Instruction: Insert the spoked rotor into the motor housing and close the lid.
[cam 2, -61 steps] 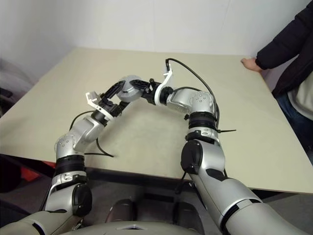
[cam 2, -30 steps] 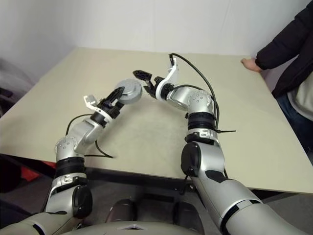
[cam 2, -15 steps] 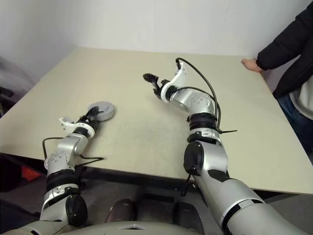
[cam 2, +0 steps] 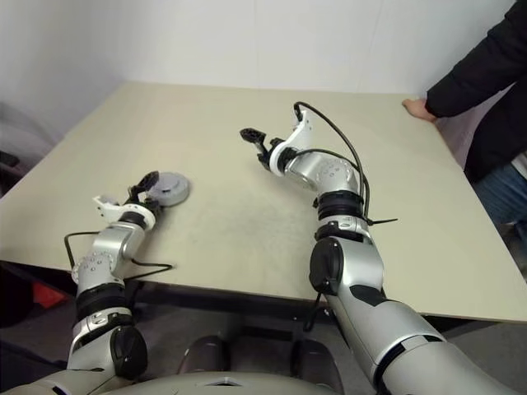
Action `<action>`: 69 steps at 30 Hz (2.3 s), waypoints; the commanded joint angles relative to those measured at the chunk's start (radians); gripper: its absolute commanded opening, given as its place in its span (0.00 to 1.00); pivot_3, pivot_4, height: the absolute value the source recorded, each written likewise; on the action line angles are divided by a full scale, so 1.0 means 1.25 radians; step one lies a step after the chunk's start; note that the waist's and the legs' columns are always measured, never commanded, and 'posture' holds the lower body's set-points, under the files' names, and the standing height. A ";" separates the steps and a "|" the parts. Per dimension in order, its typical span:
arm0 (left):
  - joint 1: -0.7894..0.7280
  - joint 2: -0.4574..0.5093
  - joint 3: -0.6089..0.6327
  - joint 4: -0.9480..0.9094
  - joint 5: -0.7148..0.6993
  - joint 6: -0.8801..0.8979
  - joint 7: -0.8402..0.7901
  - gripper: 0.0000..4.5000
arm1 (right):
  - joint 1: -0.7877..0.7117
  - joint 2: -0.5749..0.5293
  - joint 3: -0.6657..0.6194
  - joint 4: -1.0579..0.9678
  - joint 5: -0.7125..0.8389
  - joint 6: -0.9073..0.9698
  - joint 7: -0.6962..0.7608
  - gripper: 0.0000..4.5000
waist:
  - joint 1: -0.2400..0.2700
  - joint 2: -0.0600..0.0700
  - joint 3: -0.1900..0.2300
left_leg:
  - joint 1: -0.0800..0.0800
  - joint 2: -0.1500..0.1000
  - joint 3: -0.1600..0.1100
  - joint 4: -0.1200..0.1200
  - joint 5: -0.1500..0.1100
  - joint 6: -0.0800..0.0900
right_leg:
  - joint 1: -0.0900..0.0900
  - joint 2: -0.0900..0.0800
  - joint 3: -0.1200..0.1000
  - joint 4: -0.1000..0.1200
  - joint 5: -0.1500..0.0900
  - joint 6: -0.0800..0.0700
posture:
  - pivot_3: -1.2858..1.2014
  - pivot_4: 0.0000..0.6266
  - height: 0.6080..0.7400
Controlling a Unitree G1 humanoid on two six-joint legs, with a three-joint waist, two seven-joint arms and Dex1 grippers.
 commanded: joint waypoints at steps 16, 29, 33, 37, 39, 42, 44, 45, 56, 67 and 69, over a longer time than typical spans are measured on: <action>0.448 0.165 -0.226 -0.511 -0.375 0.253 0.159 0.99 | -0.018 -0.028 0.082 0.014 -0.067 -0.049 0.097 1.00 | 0.003 -0.002 -0.002 | 0.015 0.000 0.000 0.001 -0.005 0.005 | 0.015 0.000 0.000 -0.002 -0.004 0.001 | 0.52 0.00 1.00; 0.178 0.351 -0.550 -0.375 0.360 0.031 -0.385 0.99 | 0.285 -0.382 0.477 -0.198 -0.374 -0.417 0.723 1.00 | 0.006 -0.004 -0.003 | 0.013 -0.003 -0.001 0.001 -0.004 0.005 | 0.021 -0.002 0.002 -0.006 -0.003 0.007 | 0.52 0.00 1.00; 0.163 0.369 -0.608 -0.322 0.526 -0.075 -0.473 0.99 | 0.347 -0.439 0.467 -0.224 -0.381 -0.509 0.822 1.00 | -0.001 -0.003 -0.004 | 0.007 -0.001 0.000 0.001 -0.004 0.005 | 0.016 0.000 0.001 -0.003 -0.003 -0.003 | 0.52 0.00 1.00; 0.140 0.346 -0.617 -0.289 0.611 -0.149 -0.525 0.99 | 0.400 -0.459 0.457 -0.248 -0.366 -0.554 0.896 1.00 | 0.002 -0.003 -0.004 | 0.009 0.001 0.000 0.001 -0.004 0.005 | 0.016 0.001 0.001 -0.003 -0.004 -0.004 | 0.52 0.00 1.00; 0.127 0.333 -0.614 -0.288 0.621 -0.157 -0.554 0.99 | 0.430 -0.471 0.456 -0.266 -0.356 -0.565 0.948 1.00 | 0.006 -0.003 -0.004 | 0.012 0.000 0.000 0.002 -0.005 0.007 | 0.018 0.000 0.001 -0.003 -0.005 -0.003 | 0.52 0.00 1.00; 0.120 0.321 -0.604 -0.294 0.620 -0.144 -0.583 0.99 | 0.440 -0.468 0.443 -0.276 -0.345 -0.544 0.962 1.00 | 0.007 -0.002 -0.004 | 0.014 -0.001 0.000 0.002 -0.006 0.010 | 0.022 -0.001 0.001 -0.003 -0.005 -0.003 | 0.52 0.00 1.00; 0.115 0.314 -0.600 -0.289 0.629 -0.142 -0.588 0.99 | 0.437 -0.464 0.440 -0.270 -0.347 -0.545 0.960 1.00 | 0.007 -0.002 -0.004 | 0.014 -0.001 0.000 0.003 -0.006 0.010 | 0.023 -0.001 0.001 -0.003 -0.005 -0.003 | 0.52 0.00 1.00; 0.112 0.309 -0.598 -0.287 0.633 -0.141 -0.590 0.99 | 0.435 -0.461 0.439 -0.266 -0.351 -0.551 0.954 1.00 | 0.006 -0.002 -0.004 | 0.015 0.000 0.000 0.003 -0.006 0.010 | 0.025 -0.001 0.001 -0.003 -0.005 -0.003 | 0.52 0.00 1.00; 0.122 0.286 -0.569 -0.317 0.660 -0.121 -0.576 0.99 | 0.439 -0.409 0.404 -0.258 -0.332 -0.605 0.920 1.00 | 0.005 -0.002 -0.004 | 0.015 0.000 0.000 0.003 -0.006 0.011 | 0.025 -0.001 0.000 -0.004 -0.004 -0.004 | 0.52 0.00 1.00; 0.171 0.271 -0.547 -0.389 0.658 -0.084 -0.567 0.99 | 0.490 -0.391 0.393 -0.341 -0.311 -0.572 0.878 1.00 | 0.005 -0.001 -0.004 | 0.015 0.000 0.000 0.003 -0.007 0.011 | 0.025 -0.001 0.000 -0.004 -0.006 -0.001 | 0.52 0.00 1.00; 0.163 0.271 -0.546 -0.382 0.660 -0.084 -0.570 0.99 | 0.491 -0.394 0.399 -0.344 -0.316 -0.569 0.877 1.00 | 0.005 -0.001 -0.004 | 0.016 0.000 0.000 0.003 -0.007 0.011 | 0.026 -0.001 0.000 -0.004 -0.007 0.000 | 0.52 0.00 1.00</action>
